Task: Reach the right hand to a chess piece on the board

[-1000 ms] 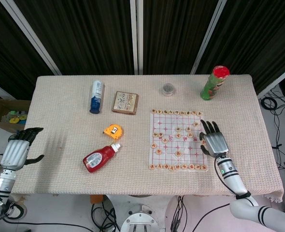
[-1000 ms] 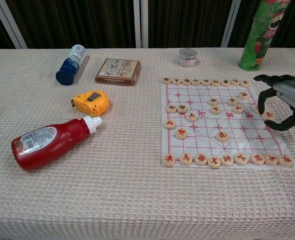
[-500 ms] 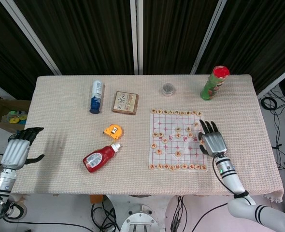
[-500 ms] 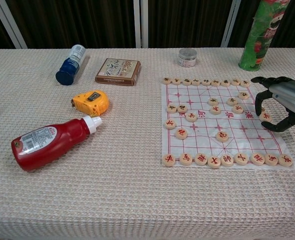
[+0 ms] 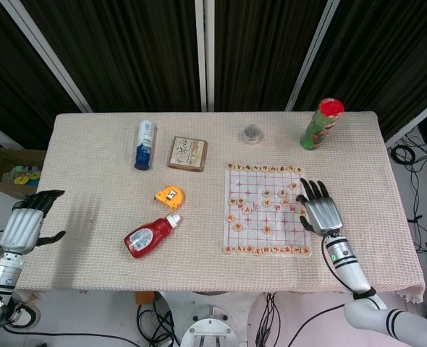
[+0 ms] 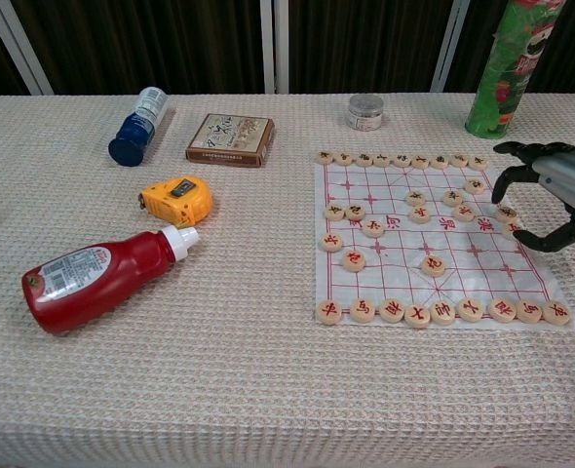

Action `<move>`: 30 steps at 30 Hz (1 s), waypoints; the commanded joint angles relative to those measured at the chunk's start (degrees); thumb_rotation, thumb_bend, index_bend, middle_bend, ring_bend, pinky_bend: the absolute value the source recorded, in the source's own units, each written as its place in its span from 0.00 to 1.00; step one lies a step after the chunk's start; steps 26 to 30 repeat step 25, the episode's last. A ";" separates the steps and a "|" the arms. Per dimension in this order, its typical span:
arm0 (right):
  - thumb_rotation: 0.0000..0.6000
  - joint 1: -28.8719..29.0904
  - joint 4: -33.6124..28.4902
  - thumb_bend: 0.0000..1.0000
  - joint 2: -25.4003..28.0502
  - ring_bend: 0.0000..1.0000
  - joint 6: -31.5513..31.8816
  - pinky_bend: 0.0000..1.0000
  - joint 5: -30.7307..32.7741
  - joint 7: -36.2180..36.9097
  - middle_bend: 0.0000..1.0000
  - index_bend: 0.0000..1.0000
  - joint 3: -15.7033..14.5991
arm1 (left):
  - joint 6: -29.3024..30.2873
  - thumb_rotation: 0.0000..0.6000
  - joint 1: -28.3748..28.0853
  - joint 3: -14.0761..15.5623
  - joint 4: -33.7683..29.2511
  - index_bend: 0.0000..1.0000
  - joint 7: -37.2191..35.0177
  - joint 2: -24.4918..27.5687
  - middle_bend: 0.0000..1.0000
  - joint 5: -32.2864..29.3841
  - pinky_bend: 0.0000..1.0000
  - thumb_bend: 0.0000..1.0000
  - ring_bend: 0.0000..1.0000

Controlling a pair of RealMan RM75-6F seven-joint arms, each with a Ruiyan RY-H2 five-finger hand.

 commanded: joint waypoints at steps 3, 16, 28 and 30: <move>1.00 -6.65 -7.04 0.33 8.77 0.00 12.17 0.00 -8.91 3.50 0.00 0.22 -5.04 | 1.54 1.00 0.80 0.09 -1.18 0.16 1.60 1.25 0.16 0.42 0.19 0.16 0.13; 1.00 -28.23 5.70 0.28 11.37 0.00 32.15 0.00 -2.58 23.26 0.00 0.00 -6.20 | 8.87 0.69 6.69 0.00 -0.18 0.18 6.72 0.77 0.16 -1.20 0.19 0.04 0.12; 1.00 -31.67 13.66 0.28 9.80 0.00 30.14 0.00 -1.84 31.60 0.00 0.00 -5.43 | 6.51 0.85 7.38 1.96 -1.26 0.18 4.67 2.91 0.16 -0.08 0.19 0.06 0.12; 1.00 -31.67 13.66 0.28 9.80 0.00 30.14 0.00 -1.84 31.60 0.00 0.00 -5.43 | 6.51 0.85 7.38 1.96 -1.26 0.18 4.67 2.91 0.16 -0.08 0.19 0.06 0.12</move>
